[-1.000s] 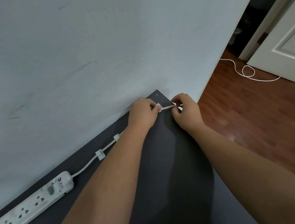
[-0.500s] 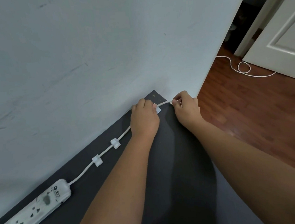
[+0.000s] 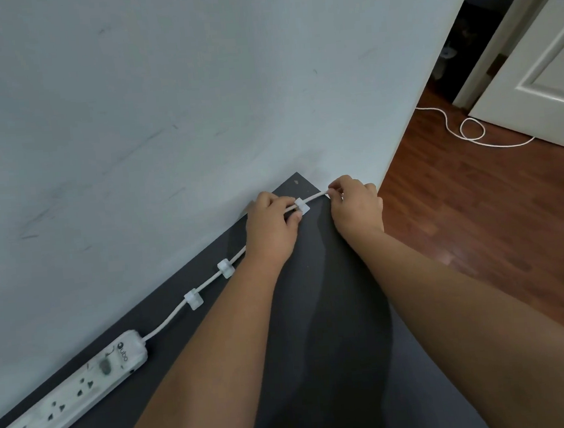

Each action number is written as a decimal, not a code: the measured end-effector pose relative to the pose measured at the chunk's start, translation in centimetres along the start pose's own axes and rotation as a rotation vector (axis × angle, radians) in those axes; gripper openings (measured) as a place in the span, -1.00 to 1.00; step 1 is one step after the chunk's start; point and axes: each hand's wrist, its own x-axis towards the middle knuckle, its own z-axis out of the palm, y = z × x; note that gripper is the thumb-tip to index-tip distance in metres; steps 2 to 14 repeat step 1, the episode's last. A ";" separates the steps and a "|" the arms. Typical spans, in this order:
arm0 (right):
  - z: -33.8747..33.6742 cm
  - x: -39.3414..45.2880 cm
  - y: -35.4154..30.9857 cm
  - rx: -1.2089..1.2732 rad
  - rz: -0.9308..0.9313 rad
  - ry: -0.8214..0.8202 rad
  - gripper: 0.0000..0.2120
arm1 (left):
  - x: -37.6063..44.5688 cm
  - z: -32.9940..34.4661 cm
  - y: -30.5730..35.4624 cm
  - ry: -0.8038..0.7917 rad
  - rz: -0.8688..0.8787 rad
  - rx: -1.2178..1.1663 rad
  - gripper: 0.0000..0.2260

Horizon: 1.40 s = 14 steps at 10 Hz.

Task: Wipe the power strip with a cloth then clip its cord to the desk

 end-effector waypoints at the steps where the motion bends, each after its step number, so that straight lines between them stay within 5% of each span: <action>1: -0.2 -0.6 0.1 0.045 -0.057 0.048 -0.80 | -4.0 -1.4 -0.5 0.034 0.037 0.118 -0.63; 14: -0.2 -0.6 0.1 0.045 -0.057 0.048 -0.80 | -4.0 -1.4 -0.5 0.034 0.037 0.118 -0.63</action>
